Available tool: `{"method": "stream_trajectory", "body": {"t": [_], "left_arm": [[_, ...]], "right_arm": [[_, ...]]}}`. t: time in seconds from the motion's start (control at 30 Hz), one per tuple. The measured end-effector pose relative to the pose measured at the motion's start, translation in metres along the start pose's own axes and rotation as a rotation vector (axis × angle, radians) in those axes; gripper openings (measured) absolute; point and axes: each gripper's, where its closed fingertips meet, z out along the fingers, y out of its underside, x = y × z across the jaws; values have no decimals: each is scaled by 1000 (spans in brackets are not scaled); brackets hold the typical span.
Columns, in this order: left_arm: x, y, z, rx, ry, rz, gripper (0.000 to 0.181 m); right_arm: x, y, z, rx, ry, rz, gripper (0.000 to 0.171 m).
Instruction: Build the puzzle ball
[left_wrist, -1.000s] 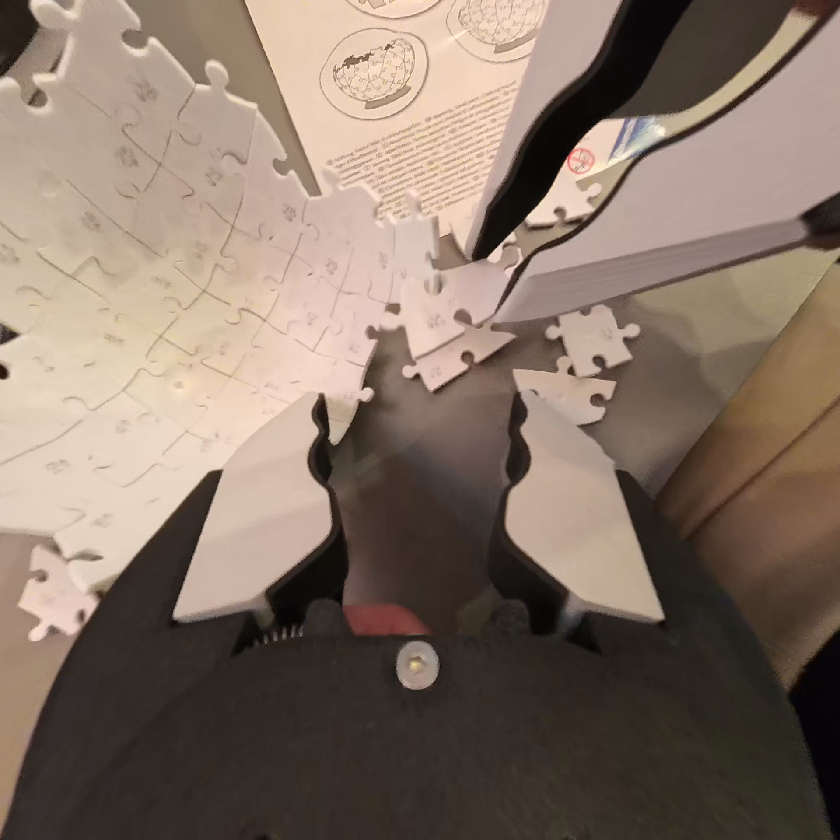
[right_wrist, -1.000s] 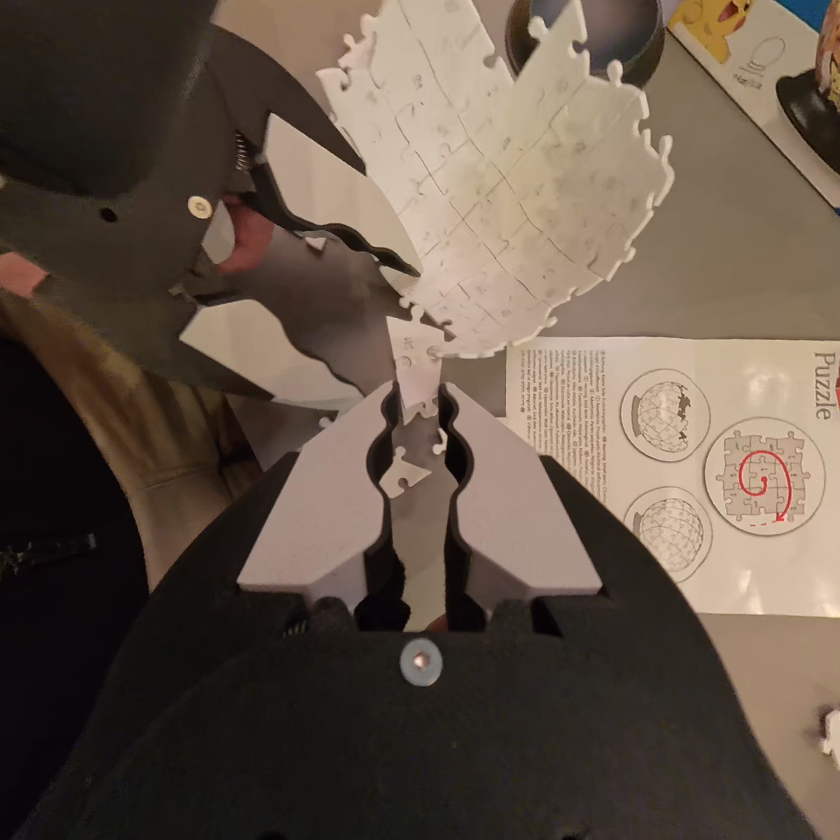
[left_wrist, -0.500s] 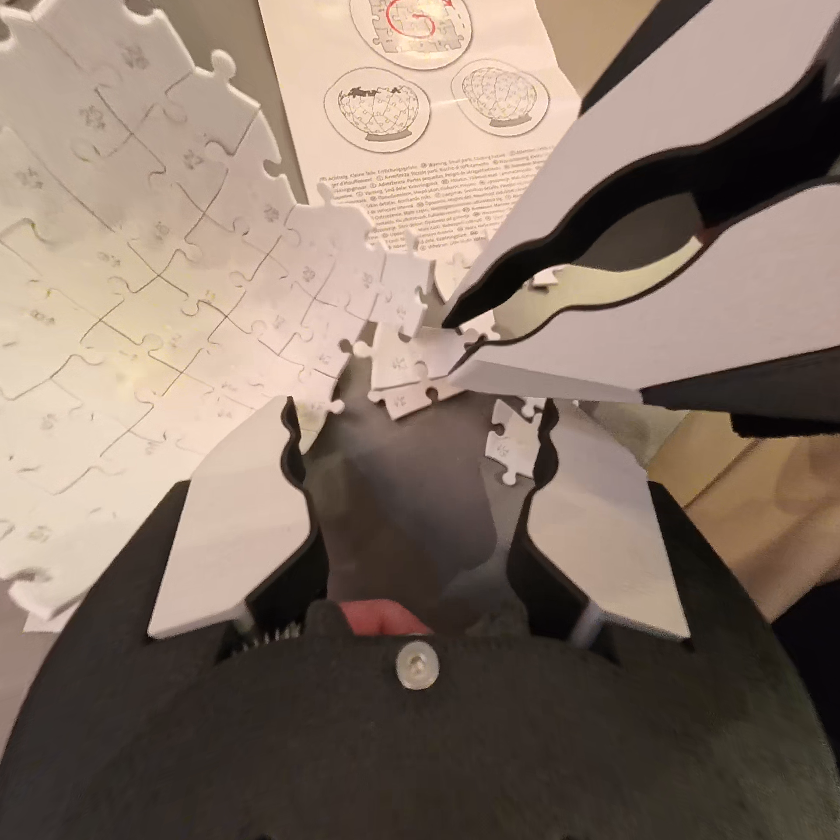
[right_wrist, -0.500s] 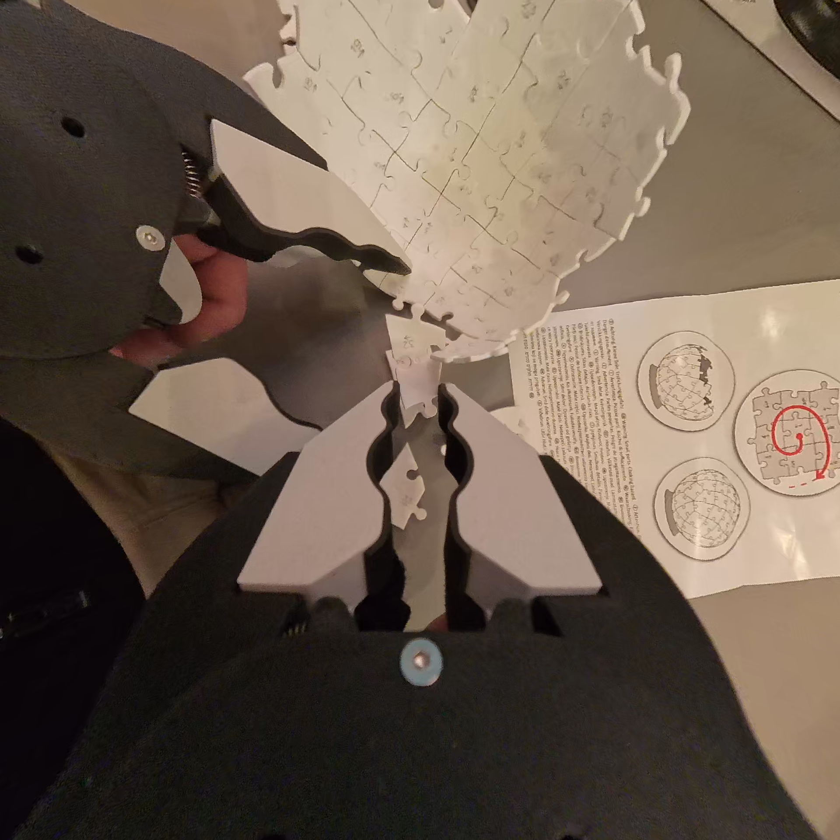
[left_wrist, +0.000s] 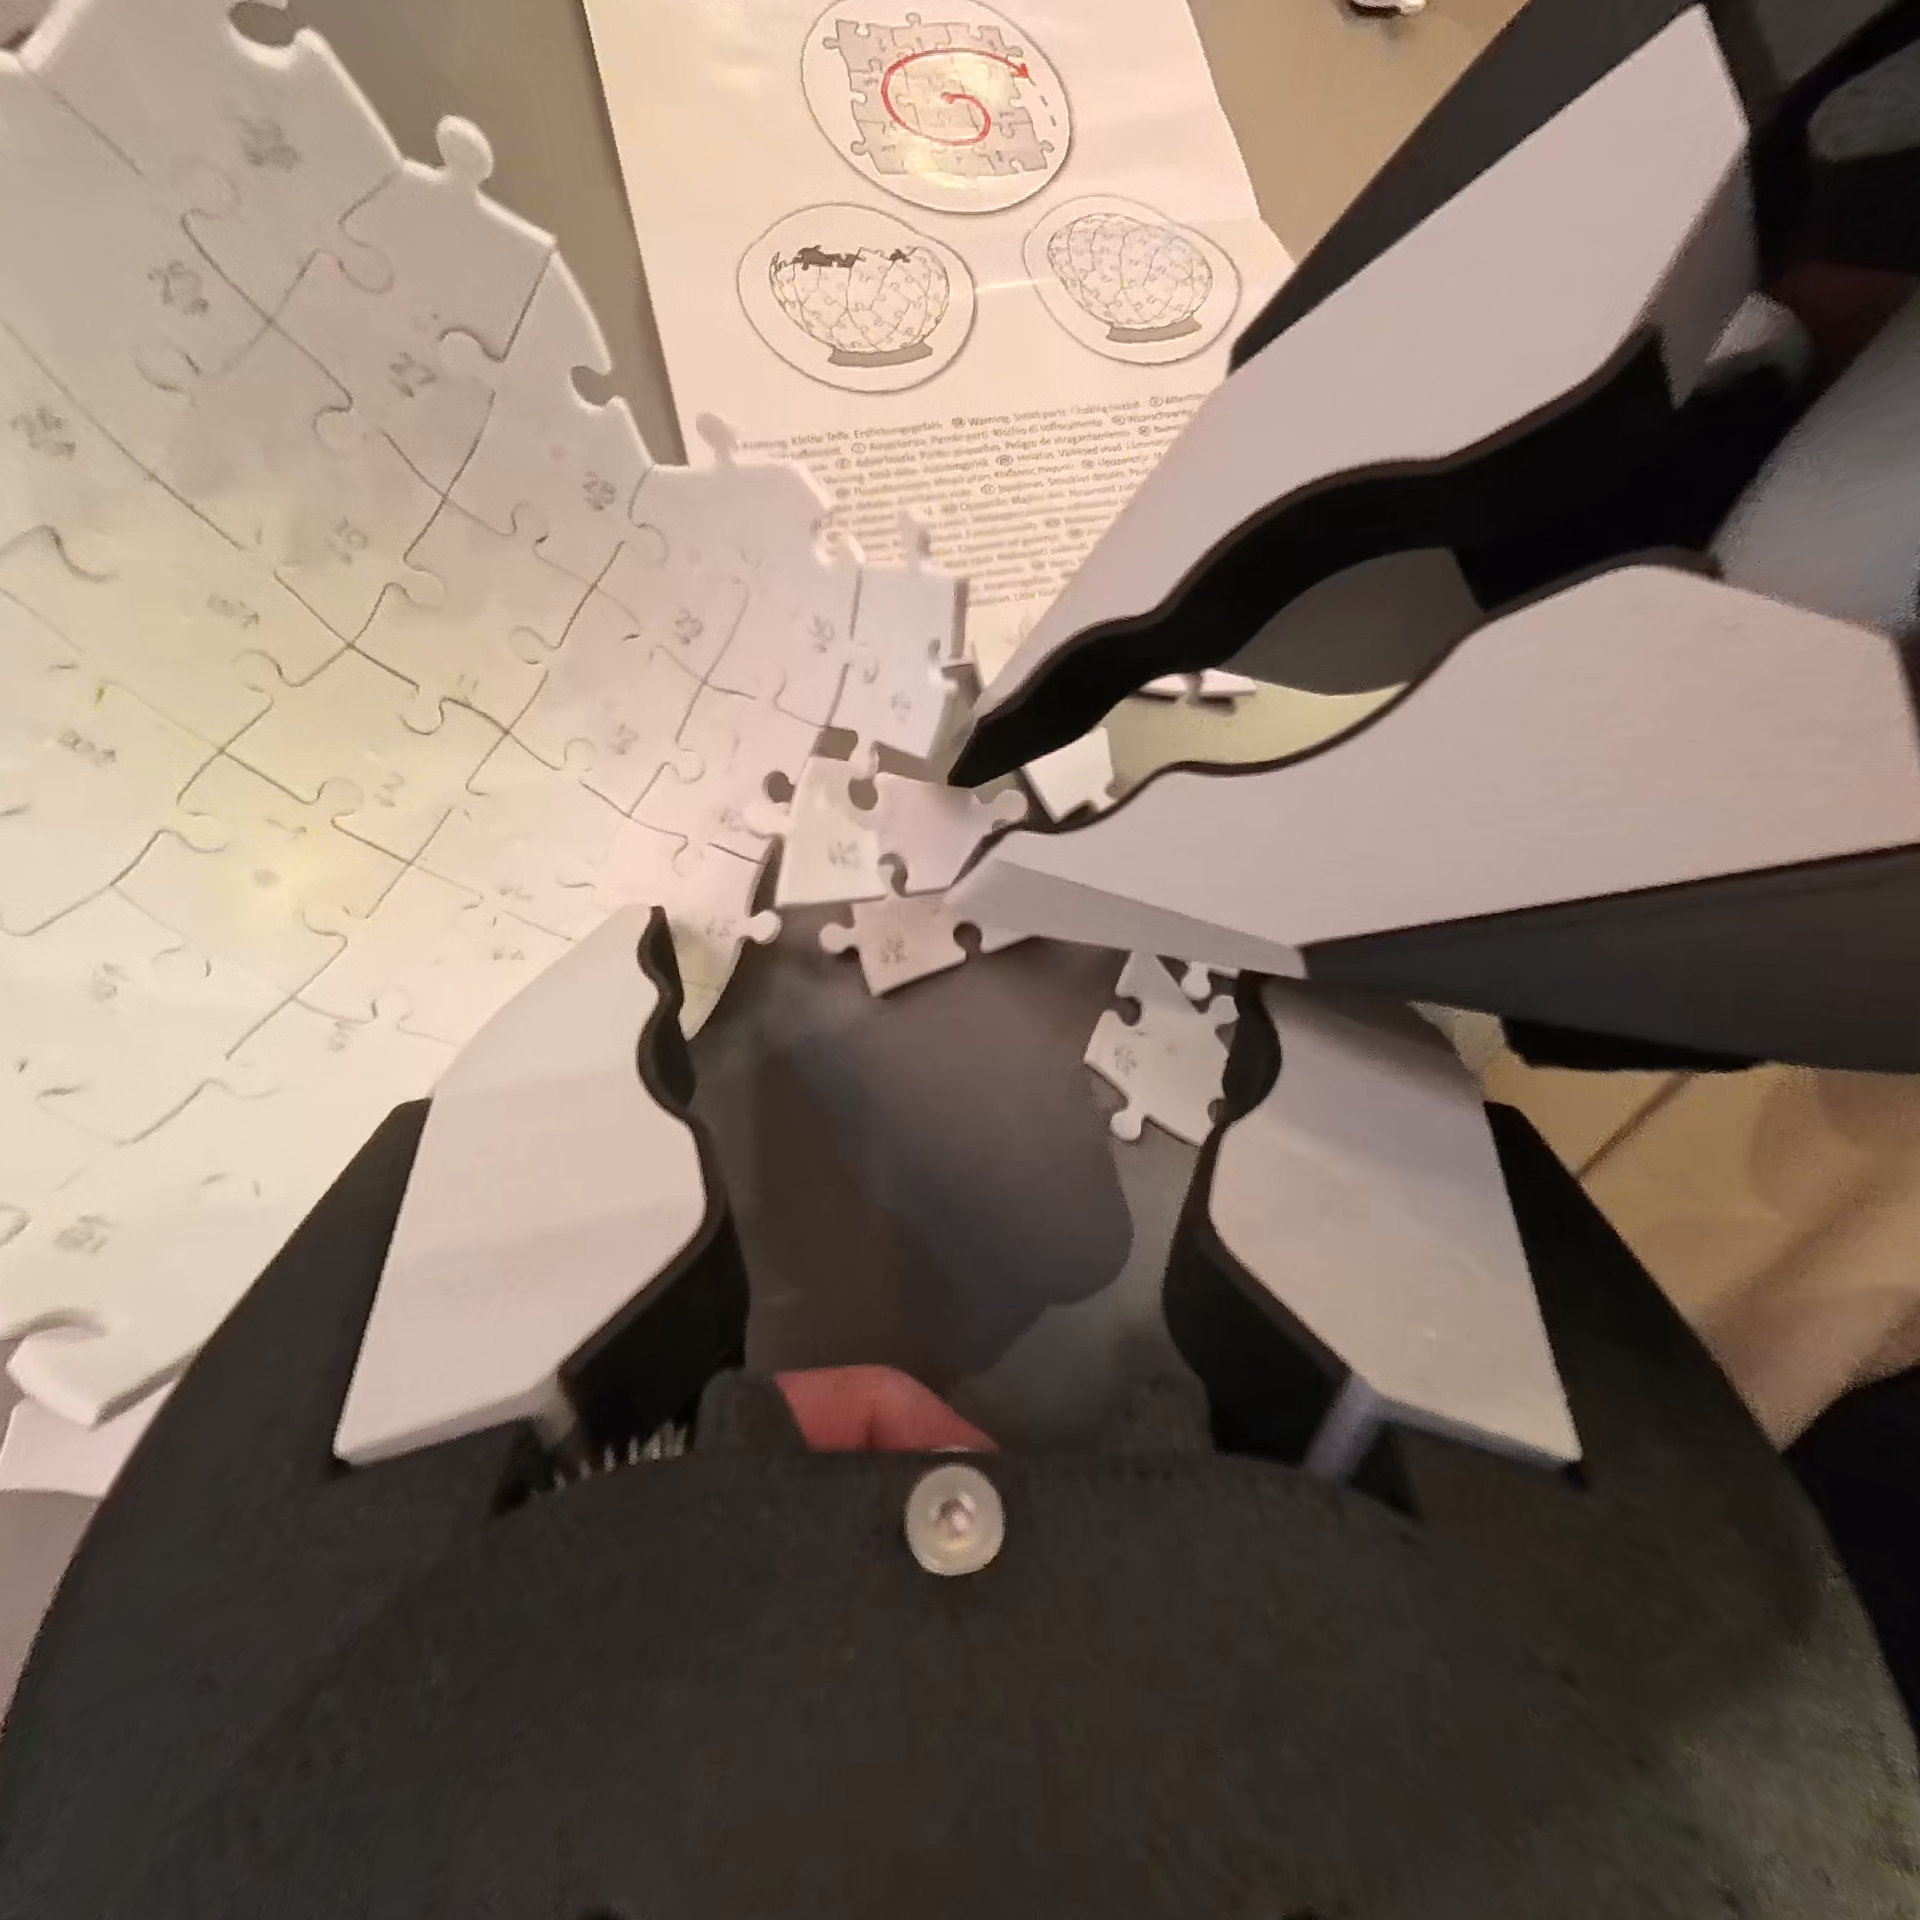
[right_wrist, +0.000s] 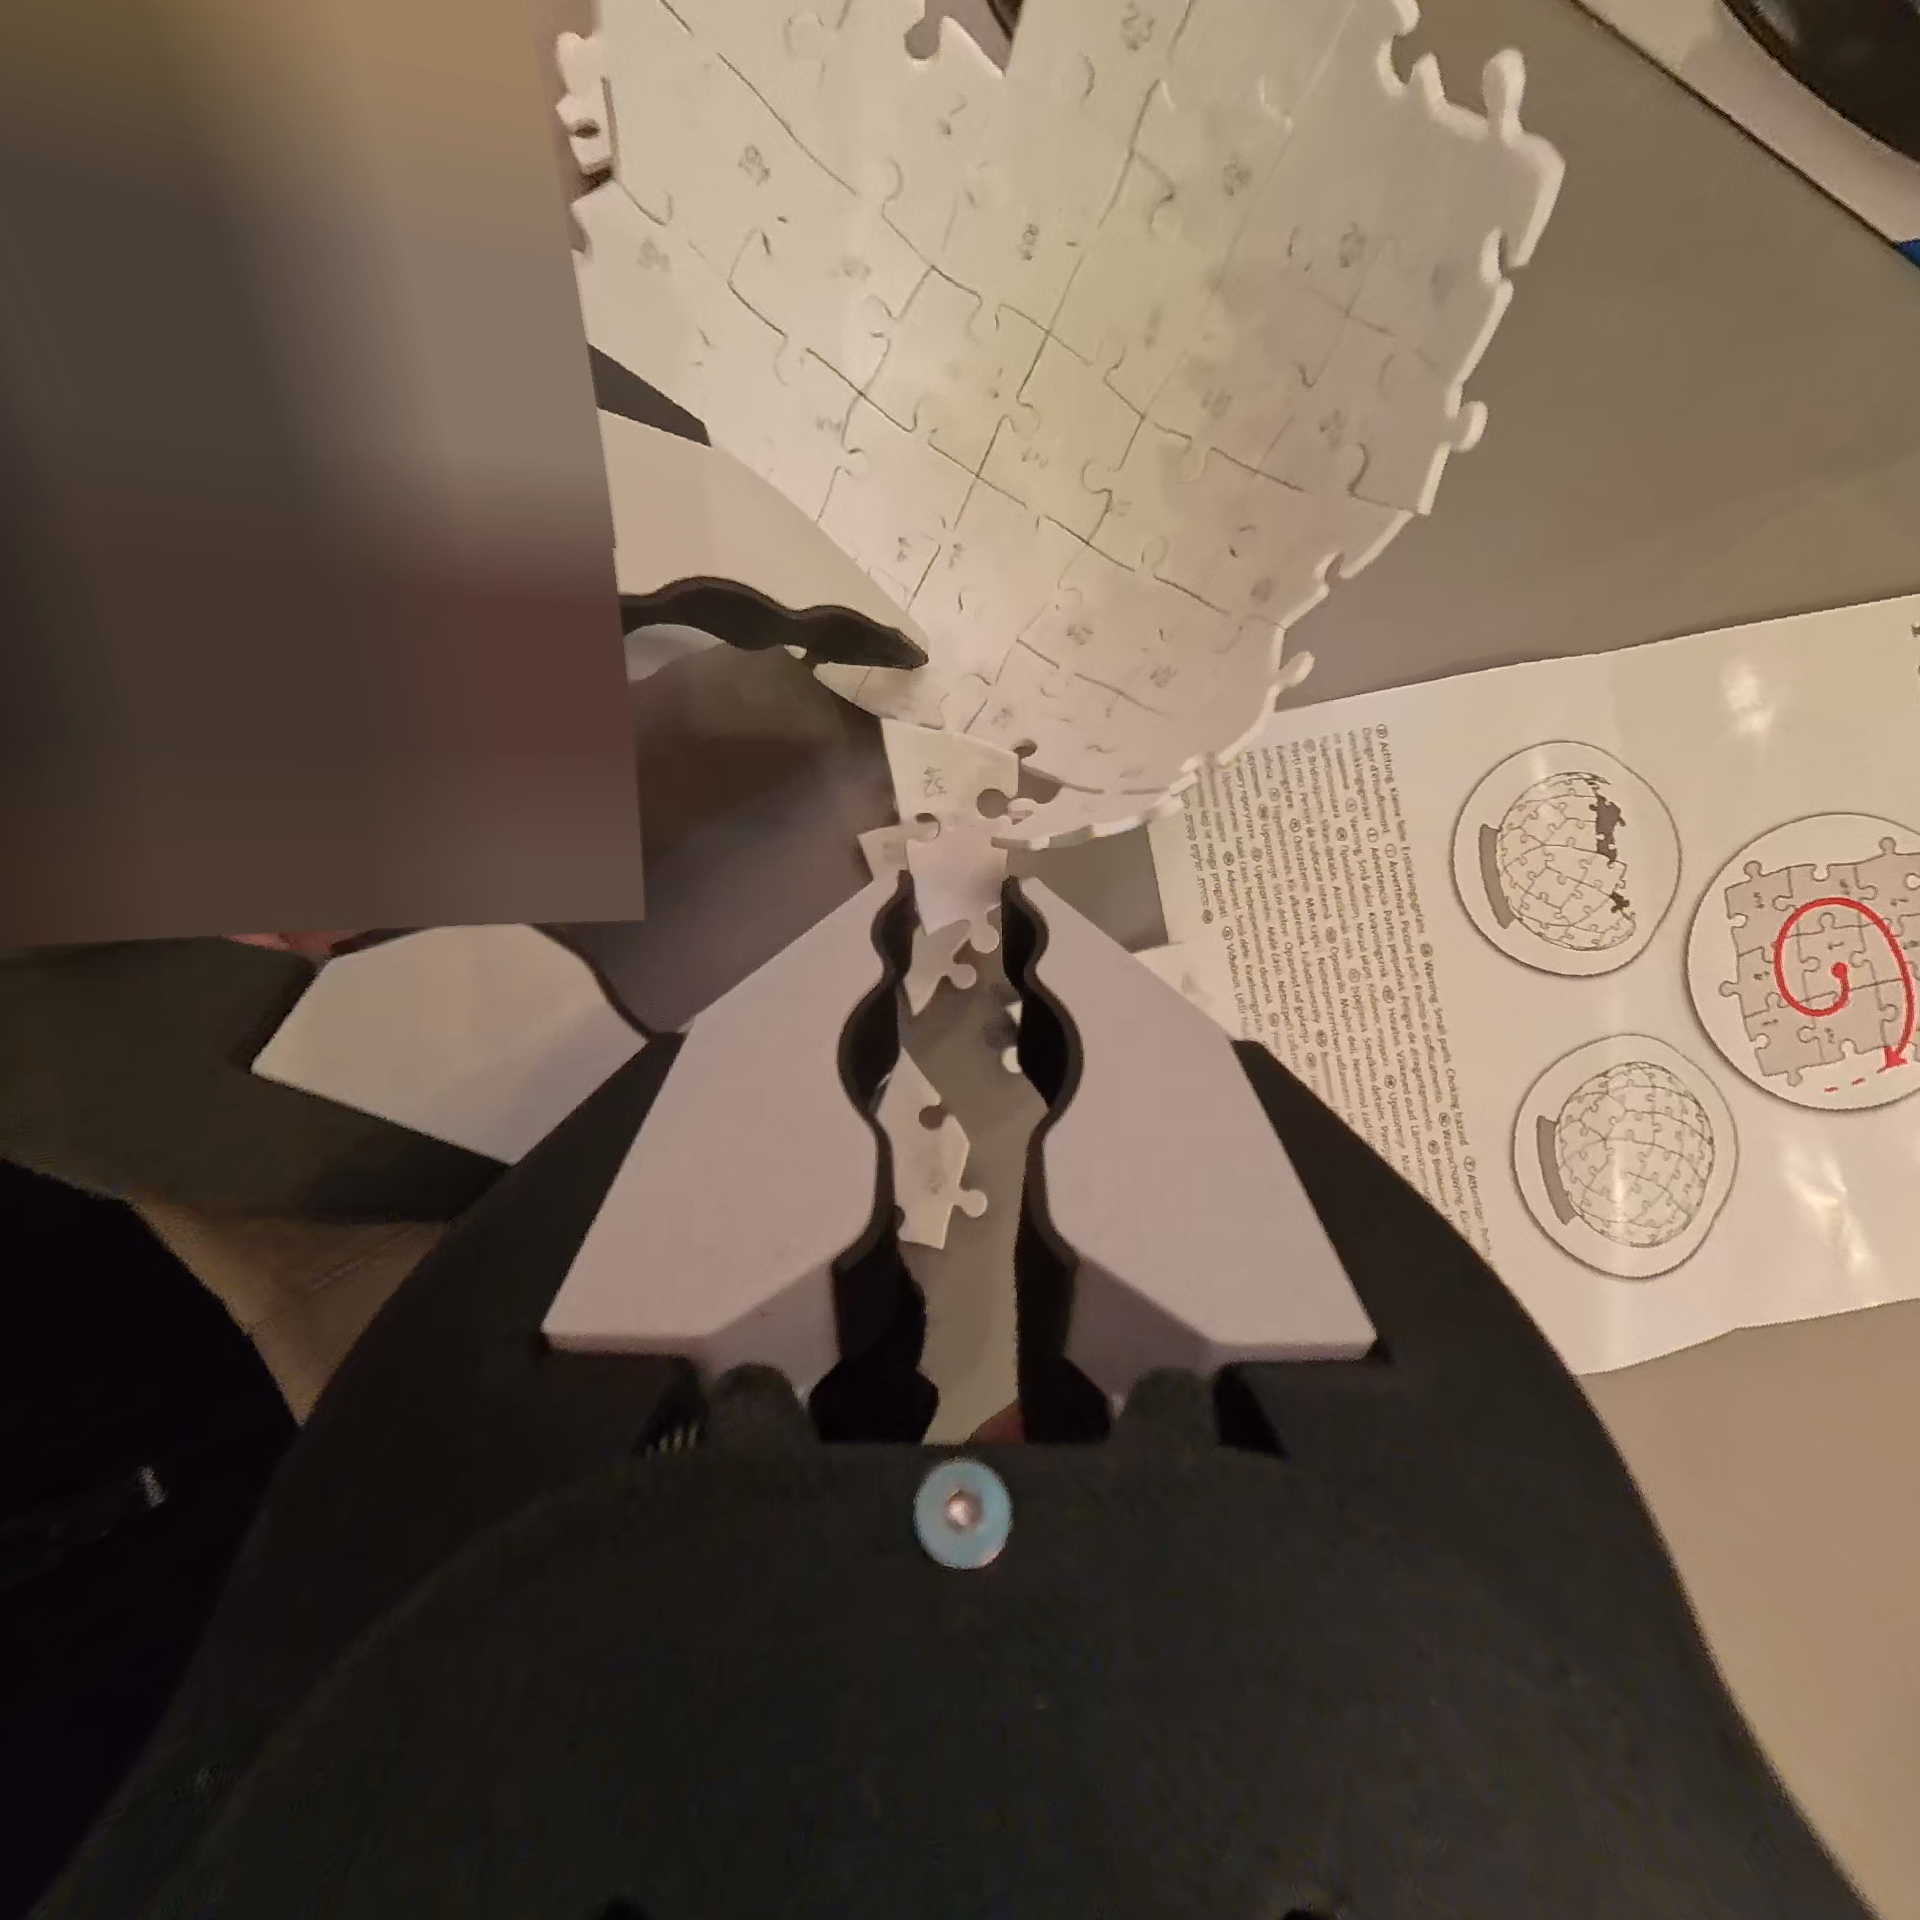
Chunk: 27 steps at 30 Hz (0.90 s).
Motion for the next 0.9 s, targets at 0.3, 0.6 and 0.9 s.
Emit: {"method": "stream_trajectory", "body": {"t": [0.3,0.6,0.9], "left_arm": [[-6,-8,9,8,-21,-7,101],[-16,-20,20,8,-37,-4,102],[-19,-23,23,6,-29,-14,105]], "right_arm": [[17,-1,6,12,17,47,15],[37,-7,16,28,-2,116,15],[37,-6,6,56,-63,161,24]]}}
